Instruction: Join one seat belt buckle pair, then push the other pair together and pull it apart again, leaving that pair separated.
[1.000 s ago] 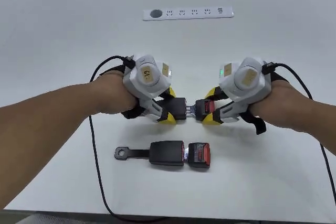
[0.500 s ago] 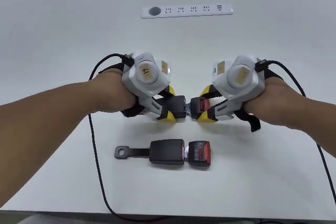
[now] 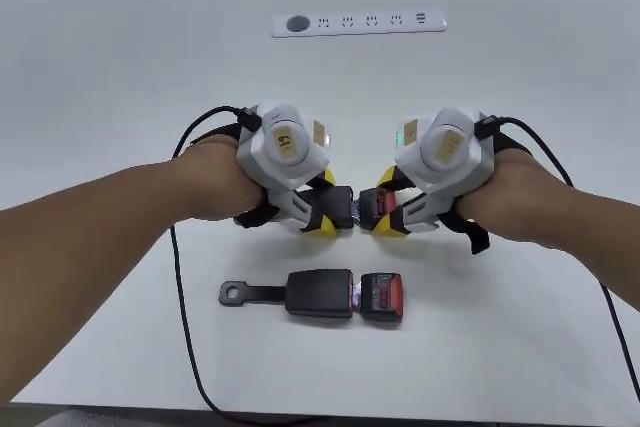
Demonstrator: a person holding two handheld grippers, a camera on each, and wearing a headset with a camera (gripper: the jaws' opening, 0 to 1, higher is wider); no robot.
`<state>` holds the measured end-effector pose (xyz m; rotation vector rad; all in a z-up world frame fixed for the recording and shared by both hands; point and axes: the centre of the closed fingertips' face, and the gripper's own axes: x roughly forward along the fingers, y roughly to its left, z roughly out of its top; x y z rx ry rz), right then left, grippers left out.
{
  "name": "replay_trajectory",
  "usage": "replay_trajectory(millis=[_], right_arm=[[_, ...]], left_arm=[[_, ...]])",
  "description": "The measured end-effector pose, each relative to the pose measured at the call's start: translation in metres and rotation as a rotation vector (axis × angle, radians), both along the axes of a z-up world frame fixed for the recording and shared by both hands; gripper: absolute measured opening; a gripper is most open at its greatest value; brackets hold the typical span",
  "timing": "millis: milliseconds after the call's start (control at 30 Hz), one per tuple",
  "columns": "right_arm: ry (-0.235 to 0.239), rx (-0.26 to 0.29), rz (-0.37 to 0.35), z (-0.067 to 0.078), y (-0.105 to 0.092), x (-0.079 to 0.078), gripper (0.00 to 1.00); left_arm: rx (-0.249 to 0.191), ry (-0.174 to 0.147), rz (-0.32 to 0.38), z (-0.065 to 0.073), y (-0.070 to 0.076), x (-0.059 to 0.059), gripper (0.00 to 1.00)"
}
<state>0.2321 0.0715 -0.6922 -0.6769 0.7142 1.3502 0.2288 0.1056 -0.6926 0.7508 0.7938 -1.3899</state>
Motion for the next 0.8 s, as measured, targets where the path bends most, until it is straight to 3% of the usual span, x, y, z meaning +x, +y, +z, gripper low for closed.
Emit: replay_trajectory(millis=[800], right_arm=[[-0.005, -0.025, 0.002, 0.001, -0.010, 0.000, 0.33]], left_arm=[[-0.009, 0.004, 0.014, -0.001, 0.001, 0.001, 0.34]])
